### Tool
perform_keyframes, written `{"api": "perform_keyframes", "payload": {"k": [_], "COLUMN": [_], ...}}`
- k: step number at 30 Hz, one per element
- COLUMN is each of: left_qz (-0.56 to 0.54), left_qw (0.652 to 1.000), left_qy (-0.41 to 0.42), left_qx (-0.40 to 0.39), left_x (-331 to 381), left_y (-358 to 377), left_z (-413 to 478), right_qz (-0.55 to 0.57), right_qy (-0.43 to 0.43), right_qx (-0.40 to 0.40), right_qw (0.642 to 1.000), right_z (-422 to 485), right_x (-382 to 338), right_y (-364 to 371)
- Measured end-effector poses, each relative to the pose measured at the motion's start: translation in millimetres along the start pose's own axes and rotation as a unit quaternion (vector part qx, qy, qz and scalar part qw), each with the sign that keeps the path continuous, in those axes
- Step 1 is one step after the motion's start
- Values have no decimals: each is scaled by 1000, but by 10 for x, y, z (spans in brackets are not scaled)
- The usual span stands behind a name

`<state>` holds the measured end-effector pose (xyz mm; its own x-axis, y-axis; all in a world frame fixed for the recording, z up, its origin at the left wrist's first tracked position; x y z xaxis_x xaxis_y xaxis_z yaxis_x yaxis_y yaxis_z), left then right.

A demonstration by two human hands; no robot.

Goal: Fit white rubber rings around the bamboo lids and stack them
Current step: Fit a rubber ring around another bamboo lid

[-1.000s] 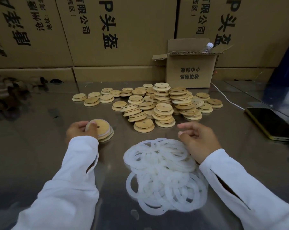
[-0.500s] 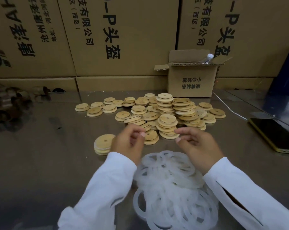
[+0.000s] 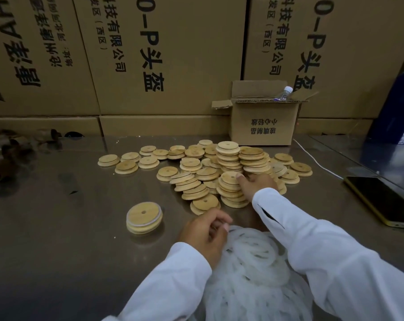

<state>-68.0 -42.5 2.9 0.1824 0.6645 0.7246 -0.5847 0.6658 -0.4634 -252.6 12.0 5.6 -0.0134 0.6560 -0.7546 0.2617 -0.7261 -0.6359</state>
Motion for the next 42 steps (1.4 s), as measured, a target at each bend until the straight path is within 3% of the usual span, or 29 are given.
{"api": "perform_keyframes", "payload": {"k": [4, 9, 14, 17, 19, 24, 28, 32, 42], "left_qz": [-5, -77, -177, -308, -351, -353, -359, -374, -367], "left_qw": [1000, 994, 967, 932, 923, 921, 904, 884, 889], "left_qy": [3, -32, -111, -145, -126, -124, -169, -204, -218], "left_qx": [15, 70, 146, 126, 101, 111, 158, 194, 164], "left_x": [3, -37, -174, -199, -147, -158, -243, -293, -235], "left_y": [-19, -98, -210, -111, -77, -105, -212, -234, -162], "left_z": [-5, 0, 26, 25, 14, -56, -121, -173, -204], "right_qz": [33, 174, 210, 202, 200, 208, 47, -37, 38], "right_qy": [38, 39, -46, -103, -127, -217, -256, -251, -229], "right_qx": [-23, -61, -164, -214, -231, -199, -101, -114, -159], "right_qw": [998, 982, 963, 950, 944, 933, 960, 960, 960], "right_z": [34, -79, -627, -998, -1147, -1197, -1014, -951, -991], "right_x": [69, 55, -55, 3, 64, 194, 342, 435, 388], "right_y": [60, -105, -238, -247, -223, -305, -354, -205, -261]}}
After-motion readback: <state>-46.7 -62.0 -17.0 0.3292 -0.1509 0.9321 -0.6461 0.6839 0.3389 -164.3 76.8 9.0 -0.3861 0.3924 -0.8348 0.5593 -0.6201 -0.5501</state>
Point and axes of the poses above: each hand's wrist, its own z-axis towards the middle knuckle, its own y-axis out of the palm, x = y × z, the point moved 9 cm from there along z, towards the middle knuckle, and after that the axes turned 12 degrees about y, right-handed, at the moved point
